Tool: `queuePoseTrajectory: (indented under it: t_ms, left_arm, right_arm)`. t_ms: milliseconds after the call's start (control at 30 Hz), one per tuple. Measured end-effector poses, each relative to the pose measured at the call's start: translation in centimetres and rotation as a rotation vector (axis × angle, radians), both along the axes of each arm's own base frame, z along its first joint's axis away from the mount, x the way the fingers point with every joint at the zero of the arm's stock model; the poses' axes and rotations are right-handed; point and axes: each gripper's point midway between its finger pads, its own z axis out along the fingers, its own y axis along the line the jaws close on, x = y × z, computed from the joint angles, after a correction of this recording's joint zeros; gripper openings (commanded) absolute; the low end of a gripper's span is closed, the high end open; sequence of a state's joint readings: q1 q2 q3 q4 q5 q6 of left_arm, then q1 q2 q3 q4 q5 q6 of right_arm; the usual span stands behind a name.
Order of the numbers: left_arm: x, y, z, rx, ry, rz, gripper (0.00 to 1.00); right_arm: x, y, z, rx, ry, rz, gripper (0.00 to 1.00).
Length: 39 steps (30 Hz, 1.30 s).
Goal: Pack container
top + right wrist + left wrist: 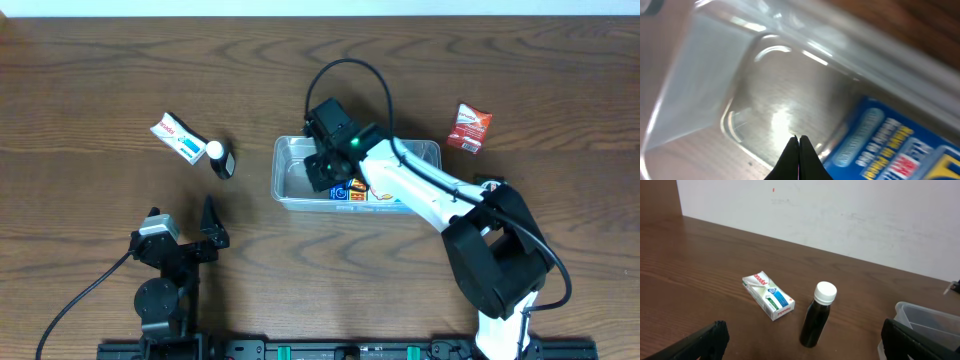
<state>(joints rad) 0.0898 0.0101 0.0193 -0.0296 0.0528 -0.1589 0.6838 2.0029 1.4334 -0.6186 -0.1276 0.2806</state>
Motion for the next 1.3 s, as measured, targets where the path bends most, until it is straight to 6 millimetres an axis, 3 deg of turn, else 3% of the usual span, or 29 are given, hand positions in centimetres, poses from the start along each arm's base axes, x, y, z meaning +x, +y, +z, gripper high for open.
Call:
queuePoseTrajectory:
  t_ms: [500,1300]
  left_arm:
    - [0.0,0.0,0.0,0.0,0.0,0.0,0.98]
    - [0.0,0.0,0.0,0.0,0.0,0.0,0.98]
  right_arm:
    - [-0.9,-0.3,-0.6,-0.075,-0.055,0.273,0.01]
    - [-1.5,-0.5,-1.0,-0.103,-0.044,0.364,0.01]
